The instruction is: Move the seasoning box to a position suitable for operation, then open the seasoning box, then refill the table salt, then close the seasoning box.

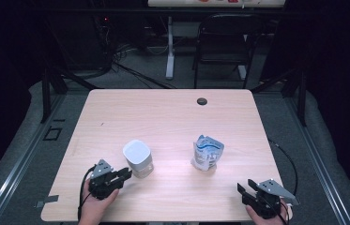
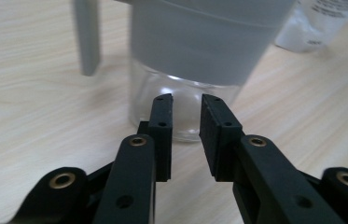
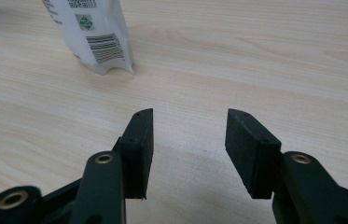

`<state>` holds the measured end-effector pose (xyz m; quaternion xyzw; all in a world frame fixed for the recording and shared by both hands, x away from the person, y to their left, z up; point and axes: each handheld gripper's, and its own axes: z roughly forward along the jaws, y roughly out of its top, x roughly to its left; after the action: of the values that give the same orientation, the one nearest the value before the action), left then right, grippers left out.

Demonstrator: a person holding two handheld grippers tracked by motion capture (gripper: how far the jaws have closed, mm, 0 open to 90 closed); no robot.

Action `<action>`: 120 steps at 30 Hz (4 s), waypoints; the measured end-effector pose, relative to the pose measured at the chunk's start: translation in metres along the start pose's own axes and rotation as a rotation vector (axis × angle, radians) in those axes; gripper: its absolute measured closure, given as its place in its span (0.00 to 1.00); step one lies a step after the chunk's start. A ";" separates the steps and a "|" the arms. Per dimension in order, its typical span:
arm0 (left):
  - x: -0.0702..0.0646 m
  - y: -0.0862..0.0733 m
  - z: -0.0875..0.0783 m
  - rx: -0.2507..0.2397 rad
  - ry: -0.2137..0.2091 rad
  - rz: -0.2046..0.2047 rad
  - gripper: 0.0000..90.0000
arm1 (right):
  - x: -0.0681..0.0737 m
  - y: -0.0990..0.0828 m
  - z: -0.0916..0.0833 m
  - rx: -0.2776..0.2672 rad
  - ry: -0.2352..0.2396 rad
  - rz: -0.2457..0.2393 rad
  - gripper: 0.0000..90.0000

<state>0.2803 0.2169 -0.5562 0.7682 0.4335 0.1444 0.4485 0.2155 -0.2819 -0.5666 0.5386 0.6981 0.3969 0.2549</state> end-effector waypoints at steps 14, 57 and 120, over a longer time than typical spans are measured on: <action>0.037 0.019 0.020 -0.023 0.164 -0.039 0.70 | -0.003 -0.003 -0.007 -0.010 -0.008 0.015 0.58; 0.006 0.022 0.032 0.054 0.241 0.063 0.92 | -0.017 -0.013 -0.023 -0.021 -0.022 0.088 0.58; -0.015 0.007 0.012 0.017 0.062 0.132 0.63 | -0.003 -0.004 -0.015 -0.034 0.007 0.059 0.58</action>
<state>0.2830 0.1968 -0.5547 0.7940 0.3967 0.1938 0.4179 0.2027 -0.2895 -0.5617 0.5531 0.6762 0.4178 0.2496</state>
